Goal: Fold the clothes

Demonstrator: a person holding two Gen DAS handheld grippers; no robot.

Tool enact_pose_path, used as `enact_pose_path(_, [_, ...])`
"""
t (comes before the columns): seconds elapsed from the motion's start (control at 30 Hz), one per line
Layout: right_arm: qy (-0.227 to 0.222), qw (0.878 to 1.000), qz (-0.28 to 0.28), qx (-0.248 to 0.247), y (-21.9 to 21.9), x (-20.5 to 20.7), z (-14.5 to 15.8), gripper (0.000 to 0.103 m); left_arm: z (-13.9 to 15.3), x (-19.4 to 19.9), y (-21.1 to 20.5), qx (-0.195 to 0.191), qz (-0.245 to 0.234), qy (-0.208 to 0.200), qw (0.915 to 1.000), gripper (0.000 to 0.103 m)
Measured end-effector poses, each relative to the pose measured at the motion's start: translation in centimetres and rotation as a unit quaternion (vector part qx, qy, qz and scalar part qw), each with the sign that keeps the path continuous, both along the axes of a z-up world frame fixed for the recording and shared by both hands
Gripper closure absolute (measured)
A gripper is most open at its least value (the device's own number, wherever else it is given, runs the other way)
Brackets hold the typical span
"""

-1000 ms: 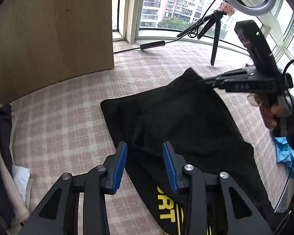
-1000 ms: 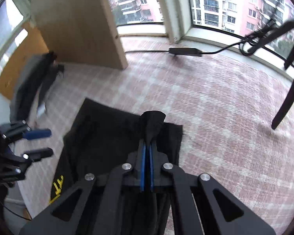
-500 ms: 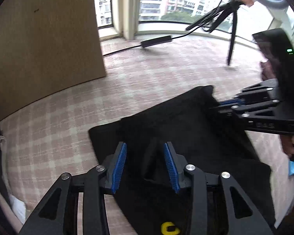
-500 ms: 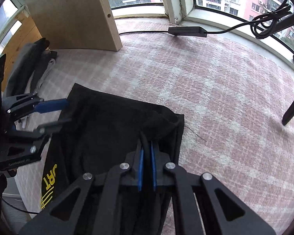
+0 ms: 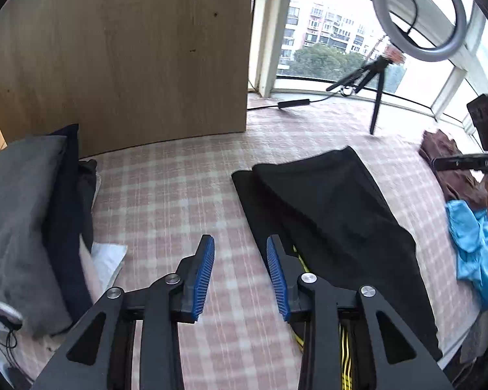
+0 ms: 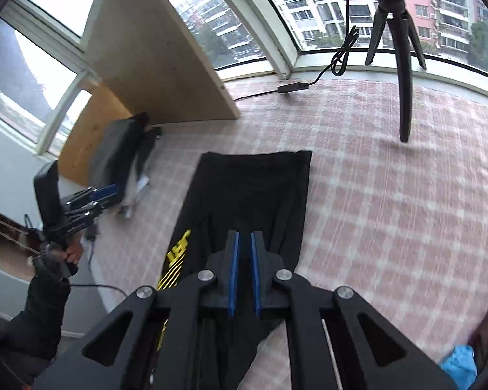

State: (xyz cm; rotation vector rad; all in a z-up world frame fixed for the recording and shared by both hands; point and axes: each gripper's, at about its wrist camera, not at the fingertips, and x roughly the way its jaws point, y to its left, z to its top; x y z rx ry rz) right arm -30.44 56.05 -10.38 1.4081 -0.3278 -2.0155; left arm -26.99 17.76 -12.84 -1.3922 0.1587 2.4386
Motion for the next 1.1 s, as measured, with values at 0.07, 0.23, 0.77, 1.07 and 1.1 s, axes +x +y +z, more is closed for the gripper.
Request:
enact_pose_path(0.07, [-0.011,1.000,0.019,-0.020,2.1,3.7,1.7,0.090,1.7,3.8,-0.6,-0.004,-0.022,-0.003,0.9997,0.067])
enact_pose_path(0.23, [-0.022,0.998,0.062,-0.014,0.0,13.2,-0.2,0.073,2.0,13.9,2.1,-0.027,-0.102,-0.031,0.9939,0.054])
enact_pose_path(0.77, [0.042,0.967,0.212,0.136,-11.4,26.2,-10.0,0.071,-10.0,21.5,11.5,0.051,-0.120,-0.140,0.9815,0.056])
enact_pose_path(1.07, [0.068,0.956,0.250,0.138,-11.9,28.6,-10.2,0.088,-8.6,24.2,8.8,0.085,-0.086,-0.129,0.9843,0.102])
enact_pose_path(1.1, [0.068,0.953,0.260,0.142,-12.4,28.9,-10.4,0.088,-7.9,24.5,7.6,0.093,-0.067,-0.123,0.9857,0.102])
